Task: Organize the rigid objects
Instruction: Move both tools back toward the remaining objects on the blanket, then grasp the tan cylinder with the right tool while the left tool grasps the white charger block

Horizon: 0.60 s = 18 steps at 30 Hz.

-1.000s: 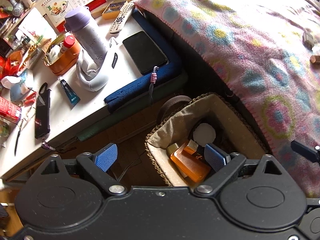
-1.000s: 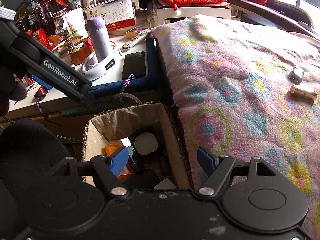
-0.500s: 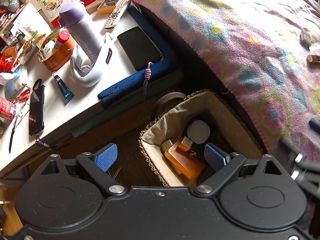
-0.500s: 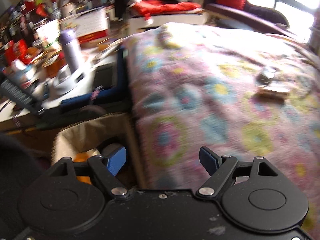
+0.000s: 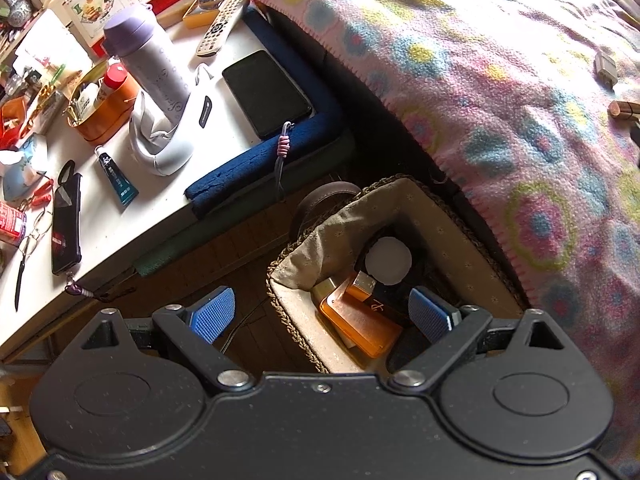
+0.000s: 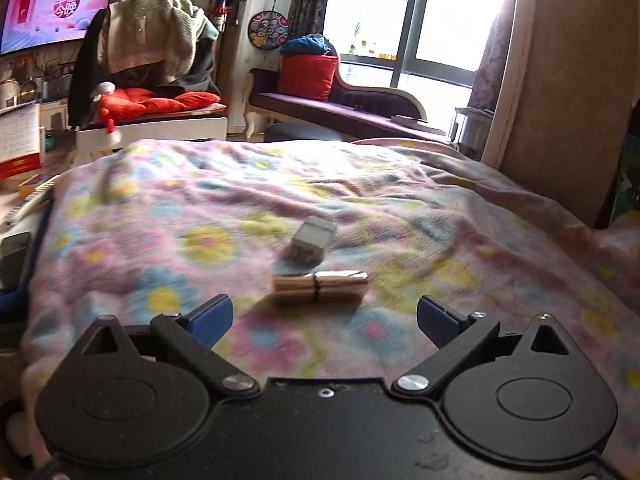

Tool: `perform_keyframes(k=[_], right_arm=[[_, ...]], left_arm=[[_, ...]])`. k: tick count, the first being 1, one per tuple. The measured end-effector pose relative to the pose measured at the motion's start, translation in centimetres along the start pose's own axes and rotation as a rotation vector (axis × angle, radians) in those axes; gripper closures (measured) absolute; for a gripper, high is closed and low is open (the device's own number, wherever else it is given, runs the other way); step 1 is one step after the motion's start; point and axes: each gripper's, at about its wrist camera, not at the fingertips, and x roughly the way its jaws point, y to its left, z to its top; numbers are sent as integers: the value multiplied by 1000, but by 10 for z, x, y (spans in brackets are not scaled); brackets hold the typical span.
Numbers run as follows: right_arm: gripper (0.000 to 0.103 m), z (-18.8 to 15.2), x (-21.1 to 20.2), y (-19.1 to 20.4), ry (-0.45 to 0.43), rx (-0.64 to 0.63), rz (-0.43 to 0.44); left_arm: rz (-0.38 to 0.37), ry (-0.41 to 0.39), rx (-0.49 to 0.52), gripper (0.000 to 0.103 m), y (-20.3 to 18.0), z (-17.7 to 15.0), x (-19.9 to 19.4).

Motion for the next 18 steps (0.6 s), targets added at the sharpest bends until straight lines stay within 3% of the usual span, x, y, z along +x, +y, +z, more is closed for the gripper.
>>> perform_keyframes(k=[6, 10, 11, 14, 18], right_arm=[[4, 15, 45, -8, 35, 0, 51], [4, 18, 76, -18, 138, 39, 95], [6, 16, 83, -21, 173, 61, 113], [32, 14, 83, -33, 164, 89, 154], [32, 6, 65, -51, 160, 113, 175]], left_arm=[[-7, -18, 33, 12, -11, 3, -4], [-4, -45, 68, 12, -22, 4, -8], [-4, -51, 80, 12, -25, 5, -9], [-3, -66, 119, 12, -38, 9, -12], [6, -94, 155, 12, -67, 26, -18]])
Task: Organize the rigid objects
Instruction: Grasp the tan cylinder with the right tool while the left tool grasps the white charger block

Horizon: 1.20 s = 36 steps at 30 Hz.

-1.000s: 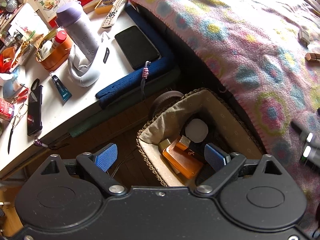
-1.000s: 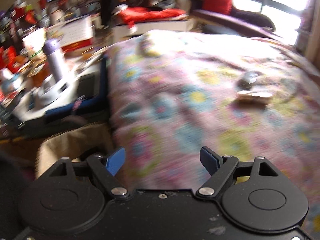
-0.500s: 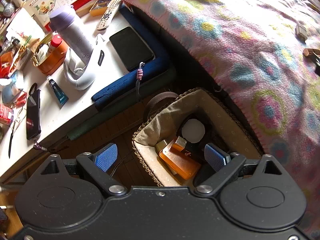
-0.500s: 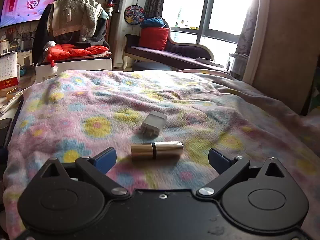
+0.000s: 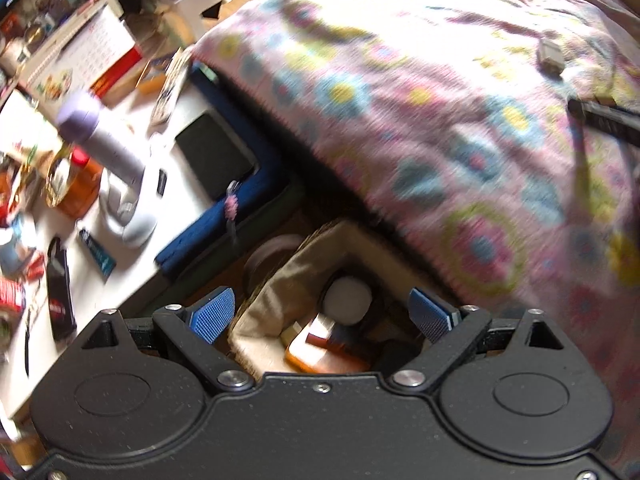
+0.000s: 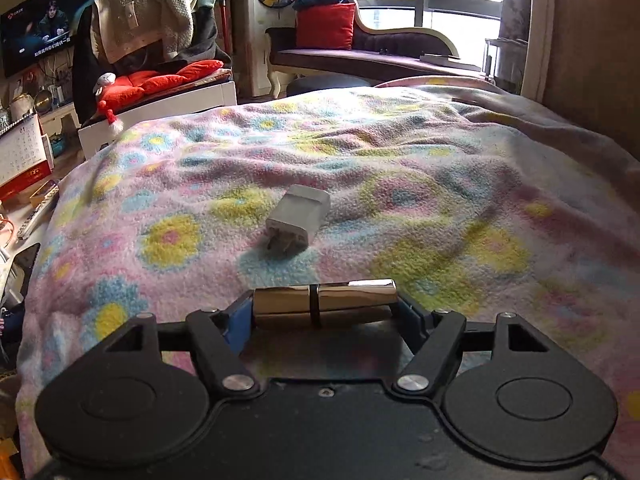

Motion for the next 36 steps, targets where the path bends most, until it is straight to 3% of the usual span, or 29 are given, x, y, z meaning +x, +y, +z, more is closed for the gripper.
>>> perform_keyframes(k=[3, 9, 15, 22, 28, 30, 36], right_arm=[[32, -14, -20, -21, -37, 10, 7], [31, -23, -32, -53, -60, 138, 118], [31, -25, -34, -60, -69, 183, 167], [31, -26, -35, -56, -75, 170, 153], [31, -25, -34, -55, -74, 164, 143], [31, -25, -34, -55, -74, 162, 141], [31, -25, -34, -56, -74, 168, 145]], left_arm=[[-27, -34, 24, 12, -30, 30, -2], [-65, -138, 71, 12, -112, 106, 5], [-114, -155, 37, 12, -177, 164, 38], [-140, -179, -10, 12, -207, 182, 64], [-235, -248, -57, 12, -214, 184, 64], [-220, -238, -51, 12, -219, 188, 69], [-36, -144, -47, 11, -213, 194, 92]])
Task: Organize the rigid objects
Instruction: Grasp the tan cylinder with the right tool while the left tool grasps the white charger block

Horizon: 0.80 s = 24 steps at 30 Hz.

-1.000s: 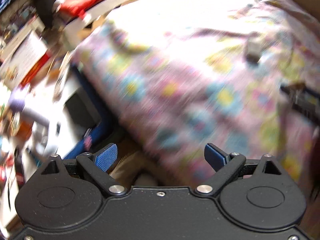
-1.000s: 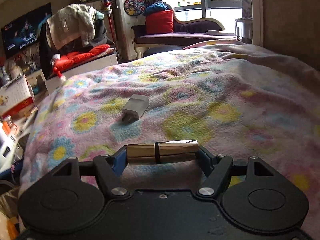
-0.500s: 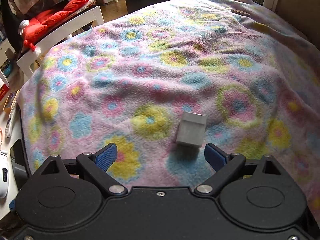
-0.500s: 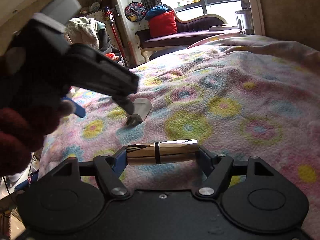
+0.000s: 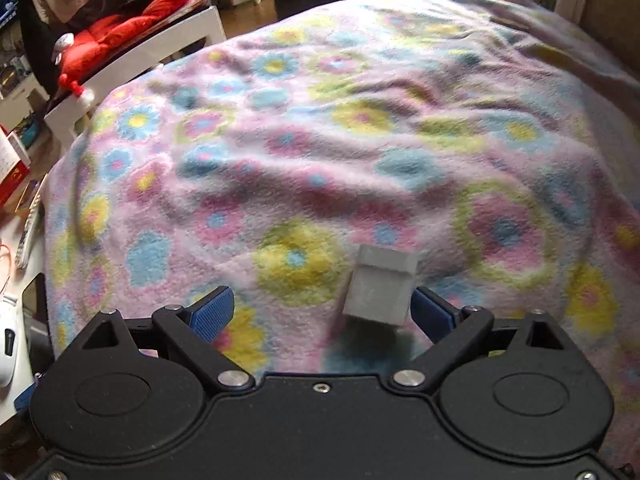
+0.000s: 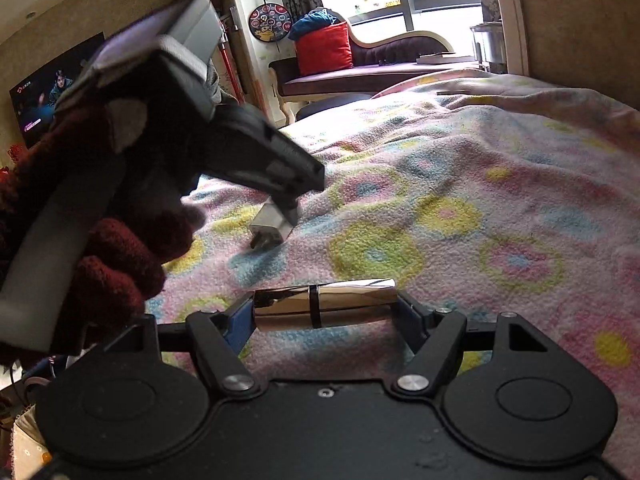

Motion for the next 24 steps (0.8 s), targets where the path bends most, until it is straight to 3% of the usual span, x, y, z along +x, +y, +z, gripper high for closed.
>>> perform_keyframes(k=[5, 11, 17, 24], right_arm=[[31, 0, 0, -1, 0, 5, 3], [31, 0, 0, -1, 0, 3, 1], [31, 0, 0, 0, 0, -1, -1], [31, 0, 0, 0, 0, 1, 0]], left_arm=[[57, 64, -37, 10, 39, -6, 5], [87, 104, -199, 13, 81, -1, -5], [14, 7, -146, 12, 62, 9, -22], [-49, 11, -118, 11, 28, 10, -9]])
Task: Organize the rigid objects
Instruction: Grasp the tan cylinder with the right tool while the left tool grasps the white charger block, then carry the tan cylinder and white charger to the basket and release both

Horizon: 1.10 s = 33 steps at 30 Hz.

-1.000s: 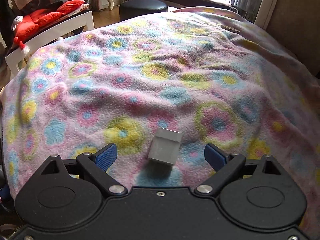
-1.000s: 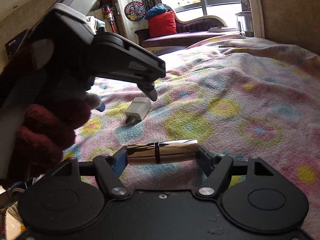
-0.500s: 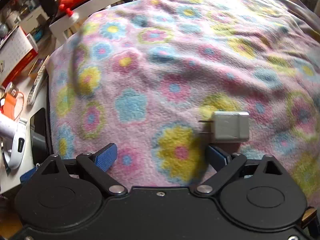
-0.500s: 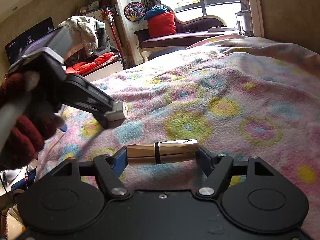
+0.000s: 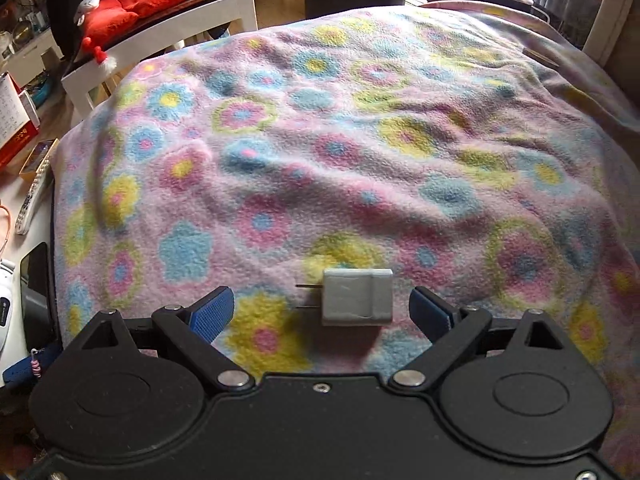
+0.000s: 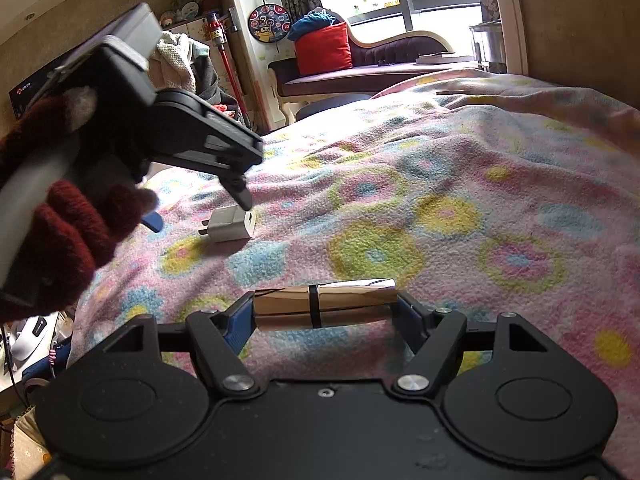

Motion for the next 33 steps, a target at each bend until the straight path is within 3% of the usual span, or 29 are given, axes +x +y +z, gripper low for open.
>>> perform_keyframes(k=[5, 10, 14, 20, 25, 33], right_arm=[[31, 0, 0, 0, -1, -1, -1], [31, 0, 0, 0, -4, 1, 3], [31, -1, -1, -2, -11, 9, 26], [31, -1, 0, -6, -18, 29, 65], [31, 0, 3, -7, -25, 43, 102], [31, 1, 7, -9, -27, 68, 114]], left_arm=[[16, 35, -3, 14, -4, 3, 19], [-29, 34, 19, 50, -4, 1, 17], [-33, 53, 27, 50, 5, -4, 5], [-27, 67, 55, 50, 49, -30, -25], [19, 86, 41, 50, 117, -64, -62], [176, 103, -55, 50, 229, -125, -114]])
